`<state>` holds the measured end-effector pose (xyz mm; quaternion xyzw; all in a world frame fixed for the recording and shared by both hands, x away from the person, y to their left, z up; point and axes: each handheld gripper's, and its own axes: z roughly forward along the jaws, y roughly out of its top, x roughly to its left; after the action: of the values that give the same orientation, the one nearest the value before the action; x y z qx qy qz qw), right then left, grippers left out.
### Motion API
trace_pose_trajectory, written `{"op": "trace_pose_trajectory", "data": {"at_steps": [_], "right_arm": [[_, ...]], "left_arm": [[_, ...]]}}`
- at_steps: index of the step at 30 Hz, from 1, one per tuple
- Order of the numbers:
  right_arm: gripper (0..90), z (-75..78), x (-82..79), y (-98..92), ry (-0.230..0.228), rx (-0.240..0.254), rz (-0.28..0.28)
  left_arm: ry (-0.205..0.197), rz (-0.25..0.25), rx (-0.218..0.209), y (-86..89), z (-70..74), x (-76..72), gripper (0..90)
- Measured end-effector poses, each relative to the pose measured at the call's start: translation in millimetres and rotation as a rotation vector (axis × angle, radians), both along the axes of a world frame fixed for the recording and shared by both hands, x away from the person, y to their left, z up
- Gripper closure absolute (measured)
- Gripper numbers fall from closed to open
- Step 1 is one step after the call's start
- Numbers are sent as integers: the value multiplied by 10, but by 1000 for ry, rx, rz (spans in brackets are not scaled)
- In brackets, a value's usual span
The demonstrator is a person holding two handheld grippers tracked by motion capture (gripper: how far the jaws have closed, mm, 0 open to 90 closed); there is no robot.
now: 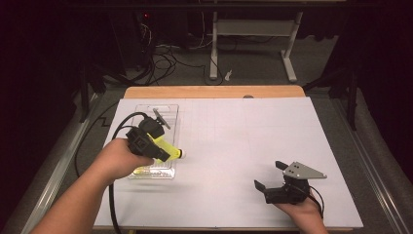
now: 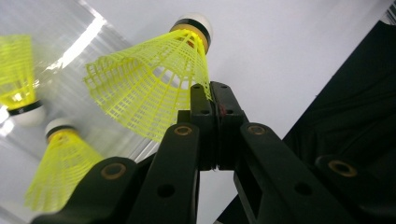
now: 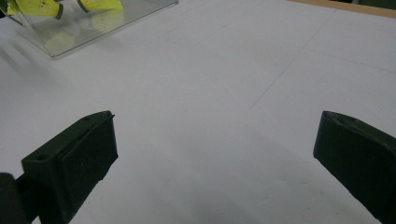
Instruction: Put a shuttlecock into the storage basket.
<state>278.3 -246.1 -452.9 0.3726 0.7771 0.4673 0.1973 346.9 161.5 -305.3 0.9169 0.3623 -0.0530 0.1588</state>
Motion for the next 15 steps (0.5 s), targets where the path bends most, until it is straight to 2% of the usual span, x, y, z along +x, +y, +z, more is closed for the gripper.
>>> {"op": "trace_pose_trajectory", "data": {"at_steps": [7,15], "right_arm": [[3,-10,-2,20,7,-6,9],[3,-11,-1,21,8,-7,10]], "left_arm": [[-6,59,13,201,-7,26,892],[-16,97,17,296,-25,45,890]]}}
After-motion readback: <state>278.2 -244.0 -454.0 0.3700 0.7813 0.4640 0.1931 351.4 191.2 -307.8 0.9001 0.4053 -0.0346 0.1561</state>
